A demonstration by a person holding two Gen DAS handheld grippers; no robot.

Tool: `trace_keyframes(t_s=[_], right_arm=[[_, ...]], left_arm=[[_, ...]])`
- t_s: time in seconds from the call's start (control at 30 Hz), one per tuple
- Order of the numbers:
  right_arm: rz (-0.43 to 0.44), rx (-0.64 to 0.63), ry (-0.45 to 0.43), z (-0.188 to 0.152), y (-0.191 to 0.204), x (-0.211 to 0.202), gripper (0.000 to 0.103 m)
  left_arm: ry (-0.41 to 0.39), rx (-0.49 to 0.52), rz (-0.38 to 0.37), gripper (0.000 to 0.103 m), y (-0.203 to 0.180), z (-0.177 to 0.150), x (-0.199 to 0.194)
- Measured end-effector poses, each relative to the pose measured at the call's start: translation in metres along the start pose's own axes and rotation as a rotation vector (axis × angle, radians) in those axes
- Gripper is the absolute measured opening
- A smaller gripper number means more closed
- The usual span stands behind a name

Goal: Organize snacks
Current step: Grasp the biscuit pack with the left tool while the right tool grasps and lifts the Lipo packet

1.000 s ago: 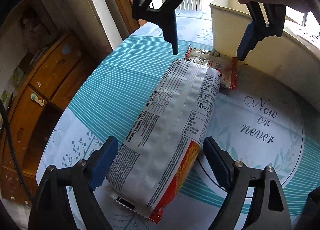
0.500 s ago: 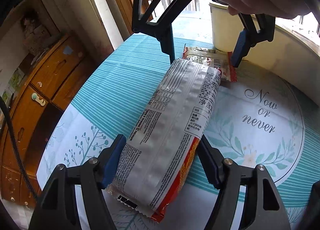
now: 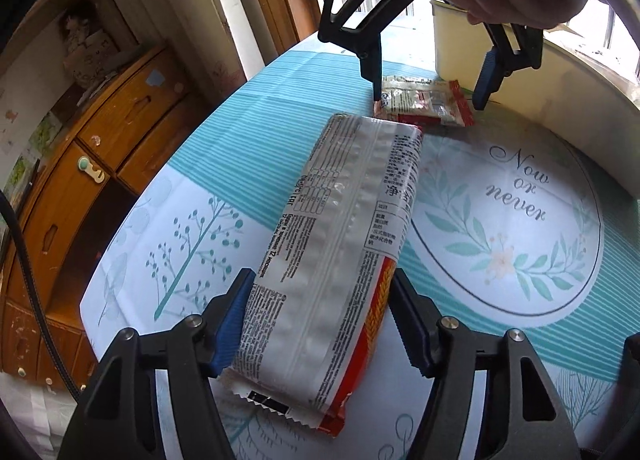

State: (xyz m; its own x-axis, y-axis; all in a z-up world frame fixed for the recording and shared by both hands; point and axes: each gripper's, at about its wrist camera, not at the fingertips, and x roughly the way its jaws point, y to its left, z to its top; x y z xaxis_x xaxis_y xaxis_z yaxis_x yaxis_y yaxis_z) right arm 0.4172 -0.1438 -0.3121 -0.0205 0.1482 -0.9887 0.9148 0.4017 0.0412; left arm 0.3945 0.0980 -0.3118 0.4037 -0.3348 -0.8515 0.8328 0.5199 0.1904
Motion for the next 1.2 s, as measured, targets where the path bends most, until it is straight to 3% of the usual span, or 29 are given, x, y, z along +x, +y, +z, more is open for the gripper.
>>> trace_keyframes(t_s=[0.17, 0.47, 0.97, 1.2], right_arm=[[-0.014, -0.03, -0.024, 0.001, 0.006, 0.006, 0.083], [-0.046, -0.091, -0.058, 0.002, 0.025, 0.014, 0.082], [0.001, -0.219, -0.128, -0.022, 0.037, 0.006, 0.057], [-0.028, -0.277, -0.13, -0.043, 0.029, 0.009, 0.055]], left_arm=[[0.023, -0.042, 0.0, 0.059, 0.0, -0.01, -0.009], [0.054, -0.215, 0.005, 0.058, 0.0, -0.031, -0.024], [0.101, -0.635, -0.046, 0.056, 0.004, -0.056, -0.048], [0.101, -0.72, -0.04, 0.055, -0.002, -0.063, -0.059]])
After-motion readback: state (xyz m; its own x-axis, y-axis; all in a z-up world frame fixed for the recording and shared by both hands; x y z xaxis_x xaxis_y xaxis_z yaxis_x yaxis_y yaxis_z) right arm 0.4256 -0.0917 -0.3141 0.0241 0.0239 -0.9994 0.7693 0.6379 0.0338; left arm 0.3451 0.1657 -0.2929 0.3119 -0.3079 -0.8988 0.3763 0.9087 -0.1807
